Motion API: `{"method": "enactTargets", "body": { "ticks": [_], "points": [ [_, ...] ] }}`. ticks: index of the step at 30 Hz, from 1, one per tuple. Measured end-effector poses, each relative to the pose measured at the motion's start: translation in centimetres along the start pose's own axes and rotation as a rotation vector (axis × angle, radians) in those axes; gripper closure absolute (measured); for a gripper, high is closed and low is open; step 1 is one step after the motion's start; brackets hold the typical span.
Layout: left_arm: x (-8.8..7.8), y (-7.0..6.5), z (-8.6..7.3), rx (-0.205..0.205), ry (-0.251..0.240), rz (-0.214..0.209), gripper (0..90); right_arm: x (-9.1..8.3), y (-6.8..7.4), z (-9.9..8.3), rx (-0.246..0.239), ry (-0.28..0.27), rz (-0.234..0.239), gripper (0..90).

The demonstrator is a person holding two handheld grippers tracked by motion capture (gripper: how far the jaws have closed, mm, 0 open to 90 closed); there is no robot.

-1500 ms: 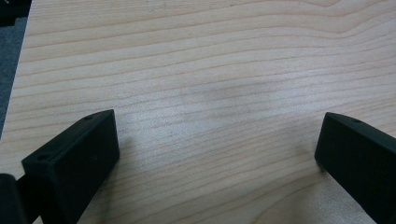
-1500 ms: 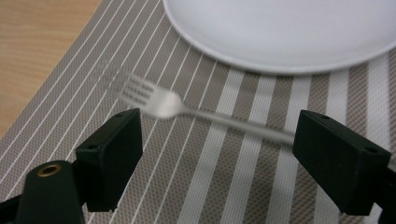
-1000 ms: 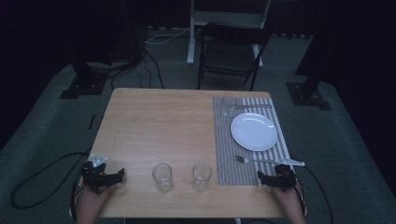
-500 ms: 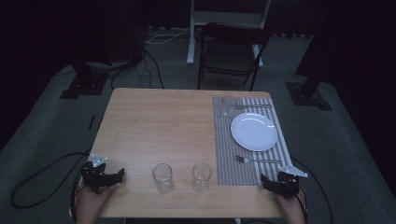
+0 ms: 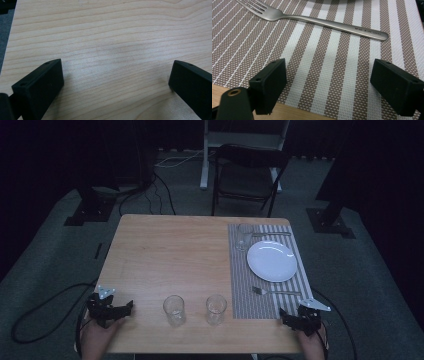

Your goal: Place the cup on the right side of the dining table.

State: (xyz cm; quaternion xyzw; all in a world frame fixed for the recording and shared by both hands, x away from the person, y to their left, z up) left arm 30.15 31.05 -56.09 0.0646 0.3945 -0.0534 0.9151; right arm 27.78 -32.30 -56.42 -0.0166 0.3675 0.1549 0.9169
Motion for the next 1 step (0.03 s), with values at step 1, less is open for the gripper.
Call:
{"method": "enactTargets", "body": {
  "ticks": [1],
  "points": [
    [0.00, 0.00, 0.00, 0.000, 0.000, 0.000, 0.1, 0.01, 0.04, 0.00, -0.003, 0.002, -0.001, 12.8]
  ]
}}
Point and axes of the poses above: each handheld gripper's, and its own axes: x roughly forward along the jaws, z roughly out of its top, y roughly to its left, the point moved 2 cm from there along x, roughly forward along the jaws, and after that the axes turned 5 degrees about z, right-handed, at the moved point
